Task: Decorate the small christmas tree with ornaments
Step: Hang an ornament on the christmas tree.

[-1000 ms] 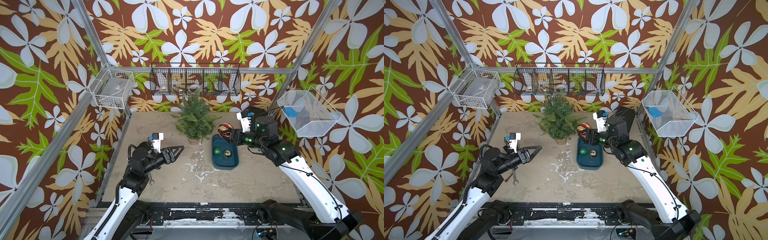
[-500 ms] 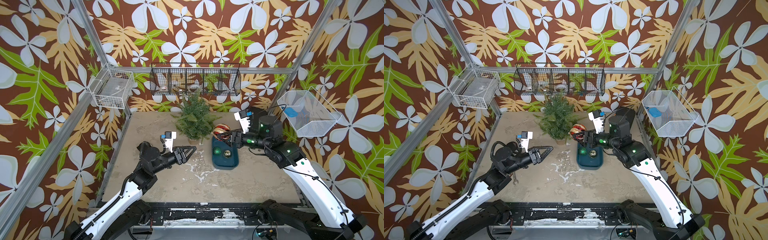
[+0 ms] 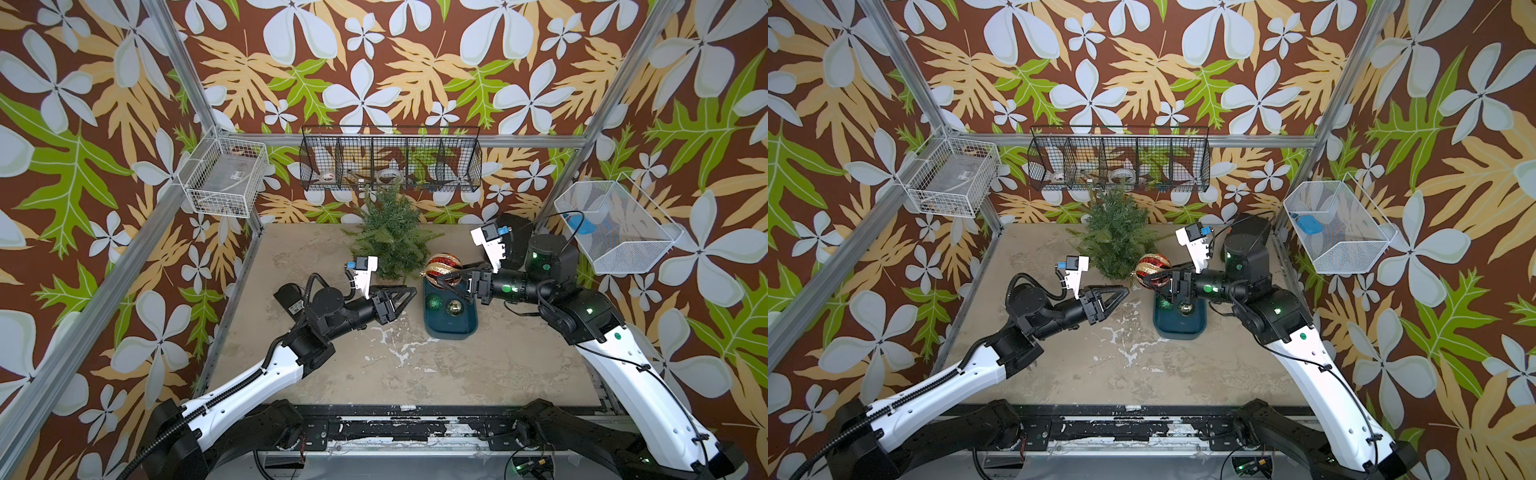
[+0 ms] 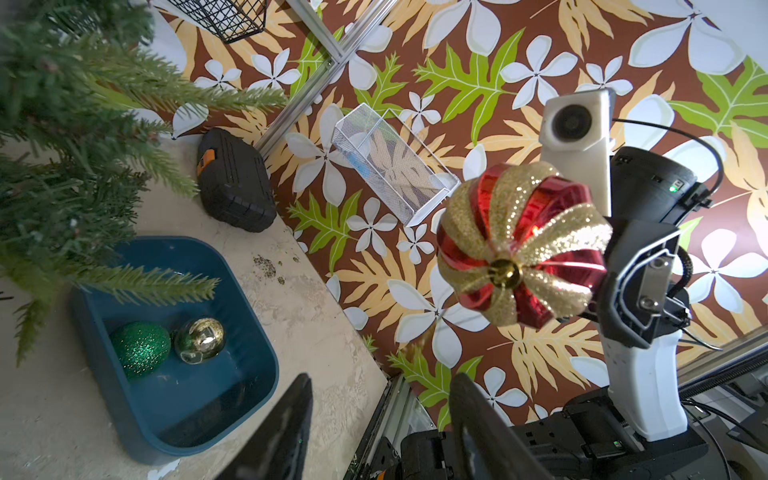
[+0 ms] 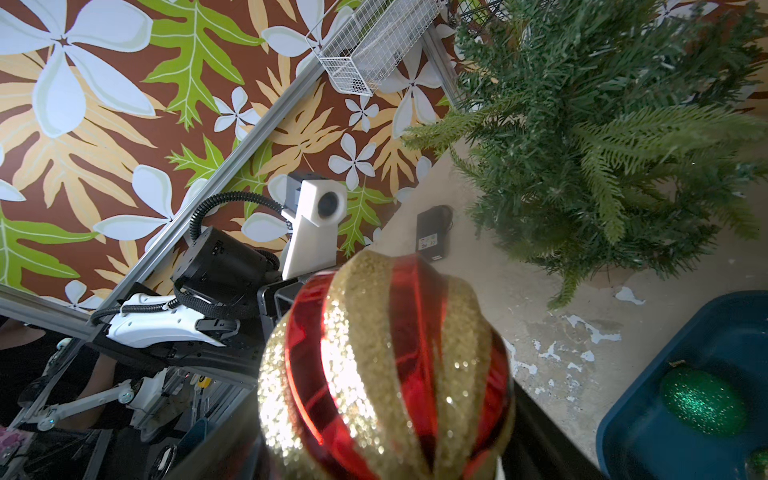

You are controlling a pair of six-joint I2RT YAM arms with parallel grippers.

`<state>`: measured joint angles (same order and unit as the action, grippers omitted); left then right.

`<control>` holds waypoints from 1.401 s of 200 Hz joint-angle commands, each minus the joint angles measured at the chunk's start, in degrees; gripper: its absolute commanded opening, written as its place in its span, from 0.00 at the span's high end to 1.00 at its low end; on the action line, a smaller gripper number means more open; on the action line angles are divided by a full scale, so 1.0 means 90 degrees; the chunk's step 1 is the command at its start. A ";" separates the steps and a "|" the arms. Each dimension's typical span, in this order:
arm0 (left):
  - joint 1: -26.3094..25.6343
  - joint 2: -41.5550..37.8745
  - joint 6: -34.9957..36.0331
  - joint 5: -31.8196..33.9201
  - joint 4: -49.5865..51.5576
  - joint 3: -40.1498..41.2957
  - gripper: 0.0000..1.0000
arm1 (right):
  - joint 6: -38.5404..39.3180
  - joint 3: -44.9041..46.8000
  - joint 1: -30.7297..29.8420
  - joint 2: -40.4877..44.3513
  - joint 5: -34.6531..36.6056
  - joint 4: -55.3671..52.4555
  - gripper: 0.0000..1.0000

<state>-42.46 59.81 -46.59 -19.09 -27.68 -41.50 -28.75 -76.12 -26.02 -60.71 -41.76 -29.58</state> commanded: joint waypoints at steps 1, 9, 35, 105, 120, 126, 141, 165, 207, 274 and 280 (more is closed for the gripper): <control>-0.0061 0.0057 -0.0050 -0.0153 -0.0742 -0.0018 0.46 | -0.0056 -0.0007 -0.0008 0.0050 -0.0167 0.0172 0.25; -0.0094 0.0058 -0.0039 -0.0183 -0.0838 0.0001 0.46 | -0.0072 -0.0008 -0.0004 0.0058 -0.0170 0.0178 0.25; -0.0217 0.0078 -0.0009 -0.0227 -0.1045 0.0023 0.50 | -0.0100 0.0019 -0.0009 0.0085 -0.0212 0.0233 0.25; -0.0363 0.0337 0.0040 -0.0299 -0.1084 -0.0101 0.64 | -0.0155 0.0061 -0.0006 0.0153 -0.0248 0.0298 0.25; -0.0380 0.0366 0.0047 -0.0301 -0.1113 -0.0135 0.70 | -0.0165 0.0078 -0.0008 0.0162 -0.0243 0.0308 0.25; -0.0388 0.0370 0.0058 -0.0301 -0.1119 -0.0150 0.75 | -0.0163 0.0086 -0.0007 0.0160 -0.0244 0.0309 0.25; -0.0387 0.0377 0.0087 -0.0306 -0.1096 -0.0171 0.87 | -0.0147 0.0098 -0.0001 0.0166 -0.0212 0.0314 0.25; -0.0385 0.0348 0.0164 -0.0294 -0.0986 -0.0150 0.99 | -0.0116 0.0103 -0.0007 0.0158 -0.0175 0.0301 0.25; -0.0384 0.0096 0.0505 0.0087 -0.0346 -0.0139 1.00 | -0.0037 0.0059 0.0000 0.0166 0.0011 0.0275 0.25; -0.0389 -0.0120 0.1732 0.0897 0.1603 -0.0770 1.00 | 0.0021 0.0251 0.0000 0.0124 -0.0071 0.0422 0.26; -0.0388 -0.0120 0.1843 0.0932 0.1736 -0.0829 1.00 | 0.0002 0.0286 -0.0005 0.0101 -0.0103 0.0454 0.26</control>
<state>-45.91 58.98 -35.83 -14.22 -19.31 -47.11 -29.30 -74.08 -26.02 -59.48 -41.95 -27.79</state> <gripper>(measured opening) 0.050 0.743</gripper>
